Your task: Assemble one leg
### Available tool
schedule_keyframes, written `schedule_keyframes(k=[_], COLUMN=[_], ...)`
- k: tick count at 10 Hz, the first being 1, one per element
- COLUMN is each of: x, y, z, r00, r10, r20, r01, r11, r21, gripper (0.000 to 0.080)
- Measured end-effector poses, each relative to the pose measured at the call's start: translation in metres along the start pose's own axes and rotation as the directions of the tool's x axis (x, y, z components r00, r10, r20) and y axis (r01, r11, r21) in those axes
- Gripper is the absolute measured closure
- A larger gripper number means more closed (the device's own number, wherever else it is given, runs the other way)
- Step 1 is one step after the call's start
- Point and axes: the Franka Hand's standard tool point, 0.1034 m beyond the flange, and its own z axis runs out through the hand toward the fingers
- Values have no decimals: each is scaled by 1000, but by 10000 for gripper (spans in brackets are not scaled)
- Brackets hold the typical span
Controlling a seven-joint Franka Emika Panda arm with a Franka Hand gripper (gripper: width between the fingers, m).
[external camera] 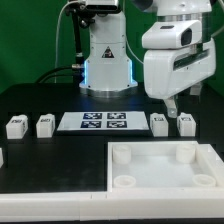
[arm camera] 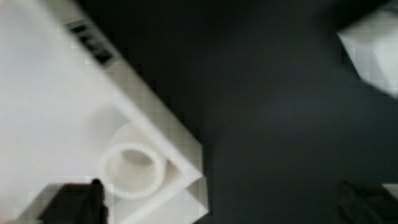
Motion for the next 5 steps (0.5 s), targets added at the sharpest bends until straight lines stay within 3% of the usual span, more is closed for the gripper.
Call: schedule_keyframes(k=[1, 3, 5], x=[-5, -3, -10], y=[5, 3, -14], z=[8, 8, 16], r00=[998, 966, 839], r10=[67, 258, 544], r20=[-5, -7, 23], r01=[-67, -258, -545], r11=[998, 966, 838], r21=[7, 16, 35], gripper=[150, 150, 150])
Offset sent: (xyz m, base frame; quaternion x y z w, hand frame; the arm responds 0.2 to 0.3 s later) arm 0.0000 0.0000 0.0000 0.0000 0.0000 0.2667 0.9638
